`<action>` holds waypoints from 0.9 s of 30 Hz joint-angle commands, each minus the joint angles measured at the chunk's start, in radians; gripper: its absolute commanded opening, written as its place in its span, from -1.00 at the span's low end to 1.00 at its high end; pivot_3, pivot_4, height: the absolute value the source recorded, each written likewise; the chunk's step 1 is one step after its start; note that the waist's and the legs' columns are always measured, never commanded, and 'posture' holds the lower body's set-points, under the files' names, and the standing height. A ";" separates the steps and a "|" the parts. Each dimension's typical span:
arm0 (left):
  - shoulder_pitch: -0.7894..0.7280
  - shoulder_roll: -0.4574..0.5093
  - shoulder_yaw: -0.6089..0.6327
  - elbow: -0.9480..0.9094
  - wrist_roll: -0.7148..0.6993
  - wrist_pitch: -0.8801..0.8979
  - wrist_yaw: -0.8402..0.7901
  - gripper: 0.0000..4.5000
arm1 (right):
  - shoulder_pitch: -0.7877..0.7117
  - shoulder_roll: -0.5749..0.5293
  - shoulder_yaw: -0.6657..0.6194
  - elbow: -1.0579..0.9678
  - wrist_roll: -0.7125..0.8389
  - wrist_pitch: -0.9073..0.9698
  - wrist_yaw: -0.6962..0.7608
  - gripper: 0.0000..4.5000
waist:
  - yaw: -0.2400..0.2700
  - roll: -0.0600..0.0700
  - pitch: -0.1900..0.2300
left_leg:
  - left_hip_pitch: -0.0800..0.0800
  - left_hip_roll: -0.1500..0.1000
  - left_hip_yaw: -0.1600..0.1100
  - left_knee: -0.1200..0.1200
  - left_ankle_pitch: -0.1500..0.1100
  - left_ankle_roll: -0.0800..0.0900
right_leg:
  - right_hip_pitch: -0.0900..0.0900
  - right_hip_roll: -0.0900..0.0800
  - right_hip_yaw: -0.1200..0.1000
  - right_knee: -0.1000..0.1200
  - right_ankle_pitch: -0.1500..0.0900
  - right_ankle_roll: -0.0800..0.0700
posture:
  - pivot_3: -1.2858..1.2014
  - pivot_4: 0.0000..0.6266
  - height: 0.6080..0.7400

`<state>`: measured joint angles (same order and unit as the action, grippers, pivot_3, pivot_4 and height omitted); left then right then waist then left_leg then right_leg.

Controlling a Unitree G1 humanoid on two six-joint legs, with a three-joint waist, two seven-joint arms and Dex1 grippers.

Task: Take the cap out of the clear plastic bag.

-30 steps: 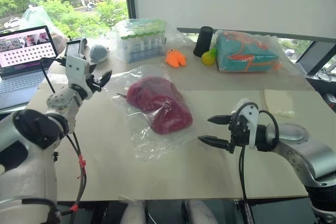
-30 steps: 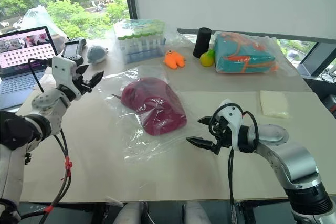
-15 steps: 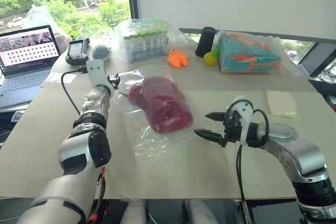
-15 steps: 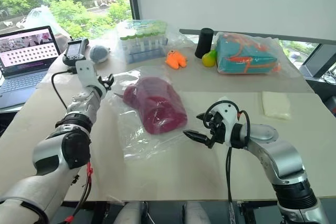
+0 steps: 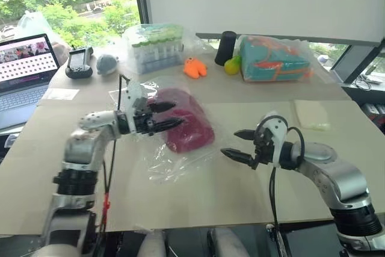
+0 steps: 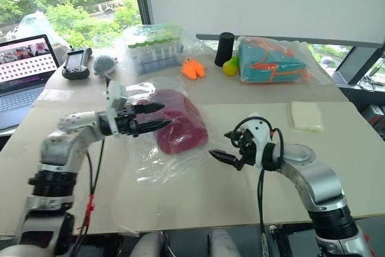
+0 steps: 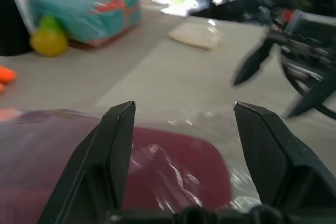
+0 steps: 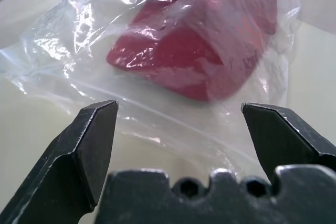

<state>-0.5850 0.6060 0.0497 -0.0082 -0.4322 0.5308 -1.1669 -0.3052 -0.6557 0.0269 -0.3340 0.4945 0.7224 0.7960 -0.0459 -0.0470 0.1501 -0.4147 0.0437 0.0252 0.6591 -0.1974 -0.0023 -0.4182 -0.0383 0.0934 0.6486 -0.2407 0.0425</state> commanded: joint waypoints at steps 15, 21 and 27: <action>0.173 0.055 -0.268 -0.265 0.129 -0.150 -0.035 0.43 | -0.015 -0.074 -0.049 -0.030 0.010 -0.036 0.075 1.00 | 0.005 0.001 0.000 | -0.005 0.000 0.001 0.000 -0.001 0.001 | -0.004 0.000 0.001 -0.001 0.001 -0.004 | 0.03 -0.52 1.00; 0.161 0.033 -0.339 -0.208 0.288 -0.233 0.073 0.43 | -0.004 -0.081 -0.063 -0.051 0.017 -0.025 0.064 1.00 | 0.006 0.001 0.001 | -0.005 0.000 0.001 0.000 -0.001 0.002 | -0.003 0.000 0.001 -0.002 0.001 -0.004 | 0.03 -0.52 1.00; 0.160 0.035 -0.389 -0.209 0.353 -0.240 0.085 0.43 | 0.002 -0.082 -0.076 -0.065 0.023 -0.014 0.058 1.00 | 0.006 0.001 0.001 | -0.005 0.000 0.001 0.000 -0.001 0.002 | -0.004 0.000 0.001 -0.002 0.001 -0.004 | 0.03 -0.52 1.00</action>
<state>-0.4140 0.6386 -0.3415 -0.2003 -0.0878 0.3048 -1.0886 -0.3018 -0.7261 -0.0159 -0.3647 0.4965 0.7075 0.8605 -0.0397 -0.0461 0.1507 -0.4196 0.0438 0.0261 0.6591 -0.1985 -0.0007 -0.4218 -0.0385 0.0944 0.6469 -0.2396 0.0390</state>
